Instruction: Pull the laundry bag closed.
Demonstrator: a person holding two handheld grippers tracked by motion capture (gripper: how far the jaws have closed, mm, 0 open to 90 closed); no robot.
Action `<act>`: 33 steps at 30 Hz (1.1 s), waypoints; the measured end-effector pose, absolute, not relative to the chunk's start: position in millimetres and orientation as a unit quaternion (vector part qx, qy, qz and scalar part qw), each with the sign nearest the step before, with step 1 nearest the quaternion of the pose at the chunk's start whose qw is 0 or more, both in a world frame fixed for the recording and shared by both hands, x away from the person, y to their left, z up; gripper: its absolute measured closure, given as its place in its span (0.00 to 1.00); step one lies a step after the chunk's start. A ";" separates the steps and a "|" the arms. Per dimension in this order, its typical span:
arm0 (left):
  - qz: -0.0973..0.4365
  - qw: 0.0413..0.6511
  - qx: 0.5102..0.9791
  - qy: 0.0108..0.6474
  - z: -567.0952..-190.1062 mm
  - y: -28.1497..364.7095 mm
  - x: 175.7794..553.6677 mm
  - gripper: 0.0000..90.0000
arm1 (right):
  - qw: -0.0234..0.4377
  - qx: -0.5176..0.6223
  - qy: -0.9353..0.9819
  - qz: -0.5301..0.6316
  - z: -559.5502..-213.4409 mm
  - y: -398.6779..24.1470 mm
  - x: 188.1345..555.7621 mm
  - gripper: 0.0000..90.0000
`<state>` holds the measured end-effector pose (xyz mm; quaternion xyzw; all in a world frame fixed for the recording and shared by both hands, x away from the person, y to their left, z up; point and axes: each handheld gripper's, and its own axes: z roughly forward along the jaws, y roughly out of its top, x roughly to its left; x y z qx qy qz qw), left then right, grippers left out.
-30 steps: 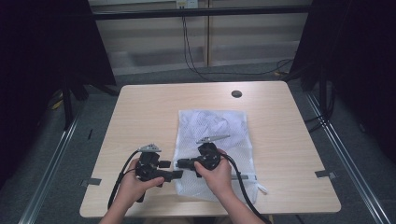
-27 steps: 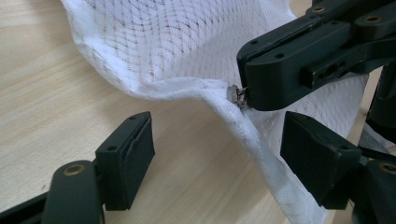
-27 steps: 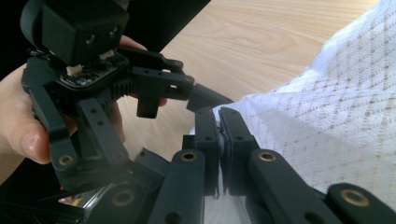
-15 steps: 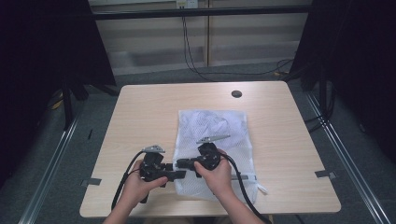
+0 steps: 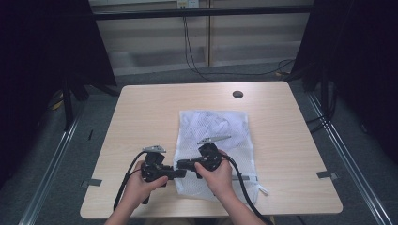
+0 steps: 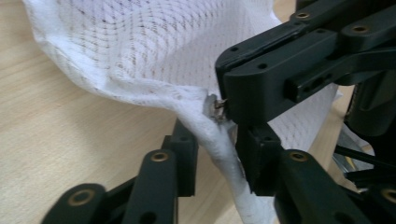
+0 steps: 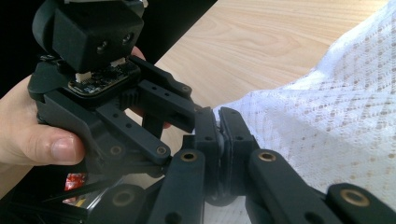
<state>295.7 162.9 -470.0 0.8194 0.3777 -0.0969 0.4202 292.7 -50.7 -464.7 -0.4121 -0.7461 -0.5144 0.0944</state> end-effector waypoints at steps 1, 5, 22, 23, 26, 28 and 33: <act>-0.098 0.420 0.819 0.379 -469.9 162.8 295.4 0.80 | 0.095 -0.411 -0.747 -0.514 -464.8 -50.7 292.7 0.97; -0.102 0.417 0.820 0.379 -469.0 164.4 295.6 0.90 | 0.096 -0.411 -0.747 -0.513 -464.5 -51.0 292.3 0.97; -0.119 0.417 0.810 0.395 -465.3 164.6 296.1 0.97 | 0.102 -0.412 -0.744 -0.516 -462.7 -56.7 291.2 0.98; -0.119 0.415 0.811 0.395 -464.9 164.5 296.1 0.97 | 0.103 -0.413 -0.745 -0.514 -462.7 -57.1 290.8 0.98; -0.119 0.416 0.812 0.393 -464.5 164.4 296.3 0.97 | 0.106 -0.413 -0.744 -0.515 -462.9 -58.4 290.8 0.98; -0.120 0.415 0.812 0.393 -464.2 164.3 296.4 0.97 | 0.106 -0.414 -0.744 -0.515 -462.8 -59.2 290.7 0.98; -0.122 0.416 0.811 0.393 -463.4 164.7 296.8 0.97 | 0.112 -0.419 -0.739 -0.516 -464.1 -61.6 290.9 0.98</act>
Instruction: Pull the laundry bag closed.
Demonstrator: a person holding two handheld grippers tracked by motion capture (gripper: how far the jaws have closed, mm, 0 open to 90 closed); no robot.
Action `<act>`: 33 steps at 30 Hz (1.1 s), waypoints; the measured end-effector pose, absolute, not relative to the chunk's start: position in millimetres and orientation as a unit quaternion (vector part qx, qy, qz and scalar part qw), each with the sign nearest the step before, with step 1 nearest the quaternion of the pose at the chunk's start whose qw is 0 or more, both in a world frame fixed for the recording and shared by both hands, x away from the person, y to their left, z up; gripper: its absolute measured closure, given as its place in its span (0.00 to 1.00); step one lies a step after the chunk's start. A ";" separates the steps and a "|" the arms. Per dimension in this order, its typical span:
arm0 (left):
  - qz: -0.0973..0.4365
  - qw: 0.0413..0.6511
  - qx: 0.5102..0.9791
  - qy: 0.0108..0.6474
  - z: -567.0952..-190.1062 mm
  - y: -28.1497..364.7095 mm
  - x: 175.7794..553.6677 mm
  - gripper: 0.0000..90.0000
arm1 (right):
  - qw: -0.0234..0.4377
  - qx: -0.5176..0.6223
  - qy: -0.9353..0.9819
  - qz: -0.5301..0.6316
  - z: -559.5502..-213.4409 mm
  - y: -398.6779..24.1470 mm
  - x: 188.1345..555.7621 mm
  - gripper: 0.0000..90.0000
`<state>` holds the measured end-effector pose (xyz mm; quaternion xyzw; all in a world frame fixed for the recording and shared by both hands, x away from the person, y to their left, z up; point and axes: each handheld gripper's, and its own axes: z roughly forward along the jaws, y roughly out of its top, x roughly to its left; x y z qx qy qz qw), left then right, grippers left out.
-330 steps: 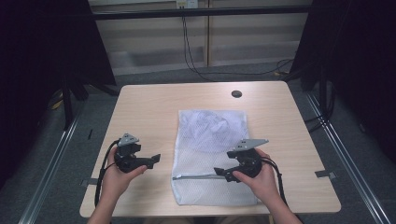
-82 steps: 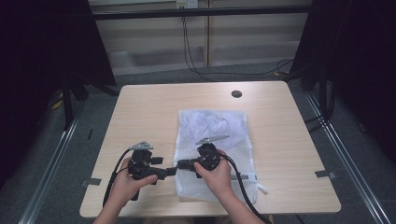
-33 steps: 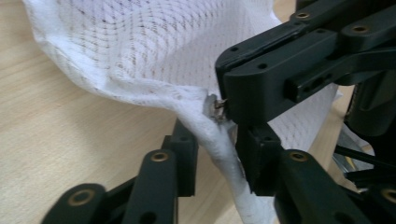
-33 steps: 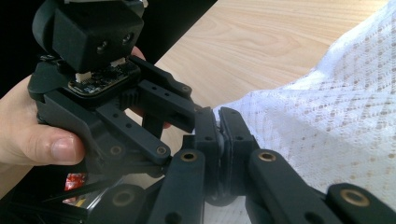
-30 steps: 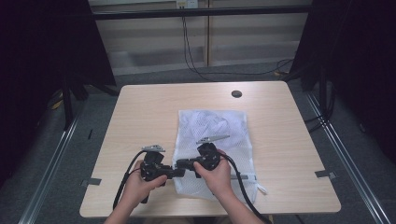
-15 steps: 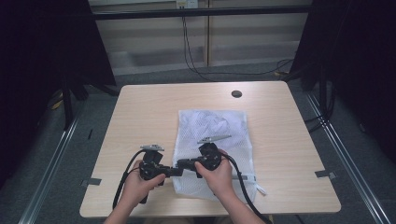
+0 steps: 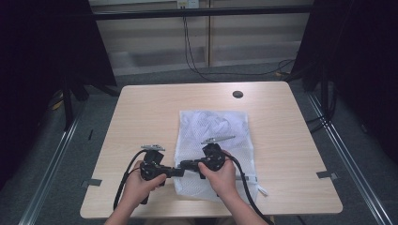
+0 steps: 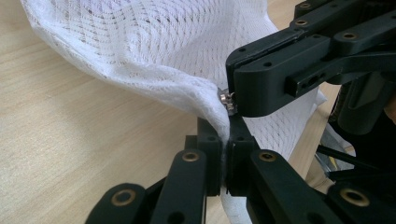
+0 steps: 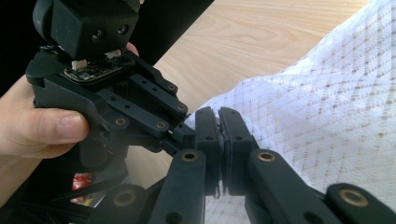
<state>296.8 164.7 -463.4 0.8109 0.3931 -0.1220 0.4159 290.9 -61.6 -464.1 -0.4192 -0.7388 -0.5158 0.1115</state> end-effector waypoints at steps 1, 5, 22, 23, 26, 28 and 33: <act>-0.122 0.416 0.811 0.393 -463.5 164.6 296.8 0.97 | 0.114 -0.421 -0.737 -0.516 -464.0 -61.7 290.8 0.98; -0.123 0.415 0.811 0.394 -463.2 164.7 296.9 0.97 | 0.115 -0.420 -0.738 -0.516 -464.6 -62.3 291.3 0.98; -0.130 0.424 0.802 0.399 -459.1 171.5 297.4 0.97 | 0.102 -0.425 -0.742 -0.508 -466.6 -75.3 291.8 0.98; -0.130 0.424 0.803 0.398 -459.0 171.5 297.4 0.97 | 0.103 -0.425 -0.742 -0.508 -466.9 -75.6 292.0 0.98; -0.129 0.423 0.804 0.398 -459.1 171.7 297.4 0.97 | 0.104 -0.425 -0.742 -0.507 -466.7 -75.5 291.8 0.98; -0.129 0.423 0.804 0.398 -458.7 171.8 297.5 0.97 | 0.104 -0.425 -0.742 -0.508 -466.8 -75.7 291.9 0.98; -0.129 0.426 0.801 0.400 -457.9 171.6 297.2 0.97 | 0.101 -0.425 -0.744 -0.505 -466.3 -76.7 292.0 0.98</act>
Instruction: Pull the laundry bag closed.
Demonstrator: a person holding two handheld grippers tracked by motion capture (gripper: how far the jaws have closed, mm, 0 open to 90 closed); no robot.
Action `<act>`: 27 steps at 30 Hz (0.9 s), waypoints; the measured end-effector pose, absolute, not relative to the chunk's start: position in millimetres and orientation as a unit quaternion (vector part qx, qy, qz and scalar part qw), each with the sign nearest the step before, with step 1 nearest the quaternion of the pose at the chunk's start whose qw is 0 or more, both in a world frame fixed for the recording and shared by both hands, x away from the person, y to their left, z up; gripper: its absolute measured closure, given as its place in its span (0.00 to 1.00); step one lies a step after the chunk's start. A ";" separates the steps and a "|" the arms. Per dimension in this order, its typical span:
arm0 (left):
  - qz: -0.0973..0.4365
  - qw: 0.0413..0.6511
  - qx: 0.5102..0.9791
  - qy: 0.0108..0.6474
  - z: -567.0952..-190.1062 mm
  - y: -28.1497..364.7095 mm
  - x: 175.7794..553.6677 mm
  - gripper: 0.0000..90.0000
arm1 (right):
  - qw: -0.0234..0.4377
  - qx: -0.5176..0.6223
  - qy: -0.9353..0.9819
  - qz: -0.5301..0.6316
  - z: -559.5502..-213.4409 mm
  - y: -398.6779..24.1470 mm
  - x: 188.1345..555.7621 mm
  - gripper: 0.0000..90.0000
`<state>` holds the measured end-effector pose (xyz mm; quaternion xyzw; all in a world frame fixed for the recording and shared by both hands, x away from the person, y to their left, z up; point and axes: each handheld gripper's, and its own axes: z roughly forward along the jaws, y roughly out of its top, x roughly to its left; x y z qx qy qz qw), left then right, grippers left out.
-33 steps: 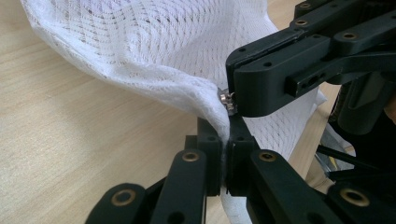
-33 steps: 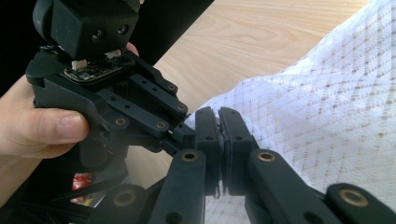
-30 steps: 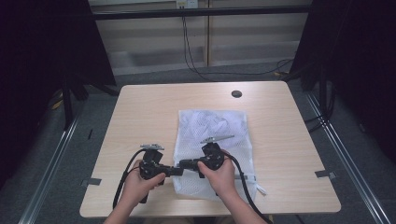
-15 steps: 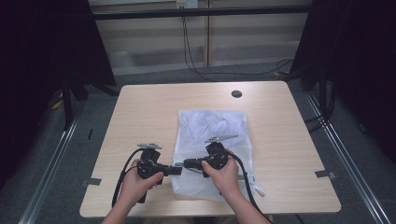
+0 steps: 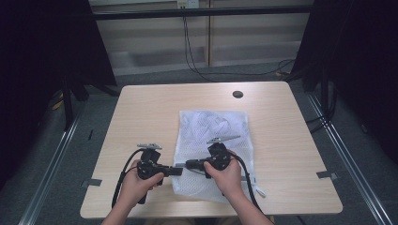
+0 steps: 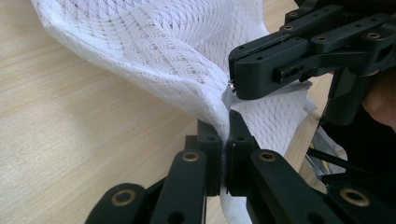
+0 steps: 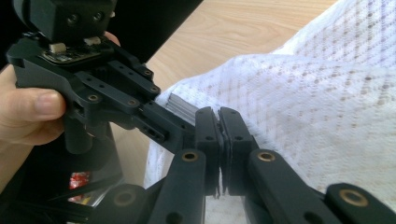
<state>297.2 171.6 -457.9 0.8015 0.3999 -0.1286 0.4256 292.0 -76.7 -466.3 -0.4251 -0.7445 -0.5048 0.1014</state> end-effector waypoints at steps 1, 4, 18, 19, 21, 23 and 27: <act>-0.132 0.426 0.801 0.399 -457.9 171.6 297.3 0.97 | 0.106 -0.426 -0.742 -0.506 -466.6 -77.5 292.3 0.98; -0.131 0.426 0.801 0.401 -457.5 171.4 297.2 0.97 | 0.104 -0.426 -0.743 -0.506 -466.3 -77.7 292.2 0.98; -0.131 0.428 0.798 0.404 -456.2 173.2 296.9 0.97 | 0.103 -0.430 -0.744 -0.501 -466.8 -85.8 291.2 0.98; -0.133 0.428 0.799 0.402 -456.1 174.4 297.4 0.97 | 0.104 -0.430 -0.743 -0.502 -467.1 -86.7 291.3 0.98; -0.134 0.429 0.797 0.404 -456.2 174.7 297.2 0.97 | 0.103 -0.430 -0.742 -0.503 -467.6 -88.6 291.1 0.98; -0.133 0.427 0.799 0.403 -456.3 174.1 297.1 0.97 | 0.102 -0.430 -0.742 -0.503 -467.7 -89.1 290.5 0.98; -0.135 0.427 0.798 0.403 -456.0 174.7 297.4 0.97 | 0.100 -0.431 -0.744 -0.500 -468.5 -90.4 290.2 0.98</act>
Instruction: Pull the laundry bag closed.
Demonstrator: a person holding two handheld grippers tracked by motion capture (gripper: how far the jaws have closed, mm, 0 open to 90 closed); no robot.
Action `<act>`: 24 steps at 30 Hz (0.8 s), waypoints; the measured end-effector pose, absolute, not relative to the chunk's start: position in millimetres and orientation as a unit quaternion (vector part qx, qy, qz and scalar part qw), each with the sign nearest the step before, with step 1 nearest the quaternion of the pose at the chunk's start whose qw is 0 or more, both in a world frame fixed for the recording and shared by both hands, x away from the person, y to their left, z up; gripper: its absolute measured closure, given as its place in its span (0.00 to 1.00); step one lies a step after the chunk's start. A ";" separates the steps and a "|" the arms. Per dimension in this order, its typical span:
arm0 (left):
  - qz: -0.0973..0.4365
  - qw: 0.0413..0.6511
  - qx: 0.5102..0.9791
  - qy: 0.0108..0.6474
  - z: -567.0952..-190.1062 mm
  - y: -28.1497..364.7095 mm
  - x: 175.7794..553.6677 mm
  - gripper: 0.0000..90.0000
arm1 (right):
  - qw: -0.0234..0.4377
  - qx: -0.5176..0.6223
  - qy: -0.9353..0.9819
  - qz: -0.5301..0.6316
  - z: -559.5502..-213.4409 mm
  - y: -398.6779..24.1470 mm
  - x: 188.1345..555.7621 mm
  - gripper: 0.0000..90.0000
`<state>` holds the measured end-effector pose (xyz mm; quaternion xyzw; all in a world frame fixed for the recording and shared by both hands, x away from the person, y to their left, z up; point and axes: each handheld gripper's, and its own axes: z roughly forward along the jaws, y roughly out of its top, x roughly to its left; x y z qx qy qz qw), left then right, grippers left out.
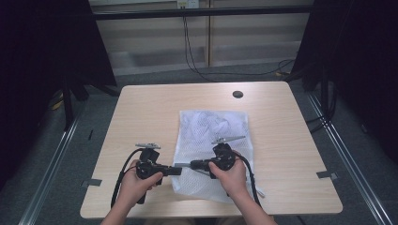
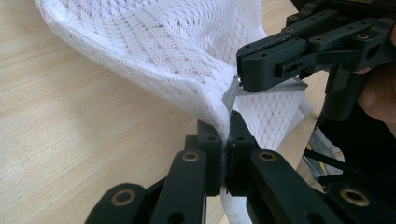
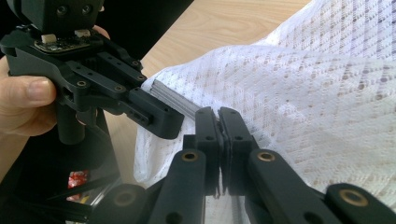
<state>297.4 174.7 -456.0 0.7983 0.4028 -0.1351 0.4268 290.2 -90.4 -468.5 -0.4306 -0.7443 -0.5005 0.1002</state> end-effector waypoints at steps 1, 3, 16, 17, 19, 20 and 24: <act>-0.136 0.427 0.798 0.403 -456.2 174.7 297.3 0.97 | 0.106 -0.433 -0.741 -0.503 -468.8 -91.1 290.1 0.98; -0.135 0.424 0.799 0.404 -456.4 173.9 296.9 0.97 | 0.106 -0.432 -0.741 -0.502 -469.3 -91.5 289.7 0.98; -0.141 0.427 0.797 0.404 -455.2 174.4 297.0 0.97 | 0.108 -0.439 -0.739 -0.501 -469.0 -98.1 289.2 0.98; -0.139 0.426 0.797 0.405 -455.2 174.3 297.0 0.97 | 0.107 -0.438 -0.738 -0.502 -469.3 -98.3 289.1 0.98; -0.140 0.425 0.796 0.407 -455.2 174.9 297.5 0.97 | 0.105 -0.438 -0.740 -0.499 -469.3 -98.4 288.6 0.98; -0.139 0.425 0.796 0.408 -455.1 175.1 297.5 0.97 | 0.108 -0.439 -0.738 -0.500 -469.4 -98.6 288.4 0.98; -0.141 0.427 0.795 0.407 -454.8 175.1 297.7 0.97 | 0.105 -0.440 -0.737 -0.502 -469.0 -100.1 288.4 0.98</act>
